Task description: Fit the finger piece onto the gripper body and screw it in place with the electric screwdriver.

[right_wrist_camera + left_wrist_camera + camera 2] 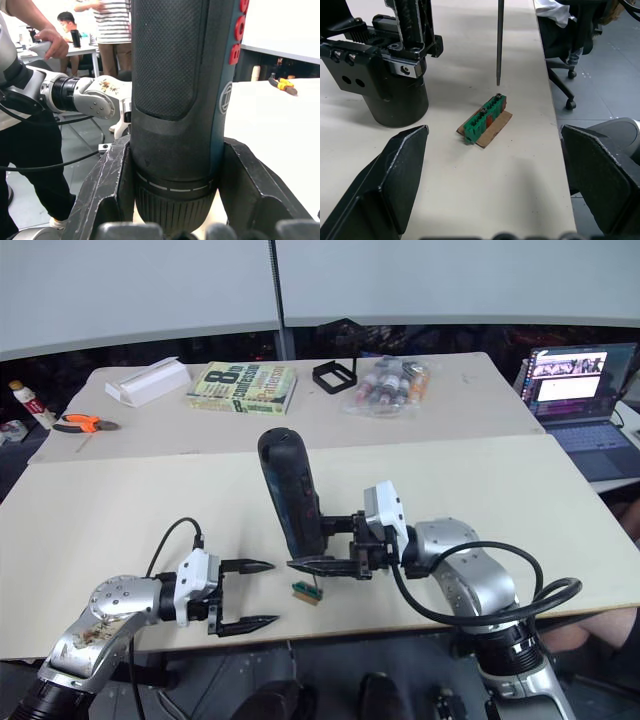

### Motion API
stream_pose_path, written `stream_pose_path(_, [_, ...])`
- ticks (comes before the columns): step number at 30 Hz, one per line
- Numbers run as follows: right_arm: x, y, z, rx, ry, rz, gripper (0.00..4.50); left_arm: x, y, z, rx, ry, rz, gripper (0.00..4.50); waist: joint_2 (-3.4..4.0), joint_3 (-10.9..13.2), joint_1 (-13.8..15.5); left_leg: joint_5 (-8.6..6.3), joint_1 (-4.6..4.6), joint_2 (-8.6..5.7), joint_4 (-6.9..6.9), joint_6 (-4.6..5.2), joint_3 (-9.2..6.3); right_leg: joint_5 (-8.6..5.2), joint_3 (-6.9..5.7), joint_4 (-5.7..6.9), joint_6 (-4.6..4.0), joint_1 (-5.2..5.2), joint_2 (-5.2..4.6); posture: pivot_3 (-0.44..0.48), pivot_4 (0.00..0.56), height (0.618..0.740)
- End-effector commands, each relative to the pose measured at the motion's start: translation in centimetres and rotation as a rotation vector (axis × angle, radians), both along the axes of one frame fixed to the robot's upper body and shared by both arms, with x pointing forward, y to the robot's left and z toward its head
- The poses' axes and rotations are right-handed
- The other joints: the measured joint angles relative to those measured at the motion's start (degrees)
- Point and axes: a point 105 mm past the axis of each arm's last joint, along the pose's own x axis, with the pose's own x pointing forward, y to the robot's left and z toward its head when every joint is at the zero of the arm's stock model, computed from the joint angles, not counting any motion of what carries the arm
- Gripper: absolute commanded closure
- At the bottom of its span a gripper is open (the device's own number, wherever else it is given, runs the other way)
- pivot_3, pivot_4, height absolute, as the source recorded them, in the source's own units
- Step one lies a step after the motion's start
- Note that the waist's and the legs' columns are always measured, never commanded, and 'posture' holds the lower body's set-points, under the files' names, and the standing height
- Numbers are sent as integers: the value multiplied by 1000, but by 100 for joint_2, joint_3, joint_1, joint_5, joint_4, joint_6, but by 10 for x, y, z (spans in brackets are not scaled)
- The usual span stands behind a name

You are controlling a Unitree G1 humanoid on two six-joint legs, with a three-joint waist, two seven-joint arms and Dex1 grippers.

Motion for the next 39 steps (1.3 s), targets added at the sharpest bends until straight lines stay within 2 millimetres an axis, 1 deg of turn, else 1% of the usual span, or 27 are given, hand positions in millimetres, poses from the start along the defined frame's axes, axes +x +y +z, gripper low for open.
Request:
stream_pose_path(1, [-4, 1, 11, 29, -62, 17, 2566, -2, -5, 8, -17, -34, -31, 0, 0, 0, -2, 0, 0, 0, 0, 0, -1, 0, 0, 0, 0, 0, 0, 0, 150, 740])
stream_pose_path(39, [-1, 3, 5, 21, -64, 20, 2566, -1, -4, 8, -15, -36, -26, 0, 0, 0, -2, 0, 0, 0, 0, 0, 0, 0, -1, 0, 0, 0, 0, 0, 150, 740])
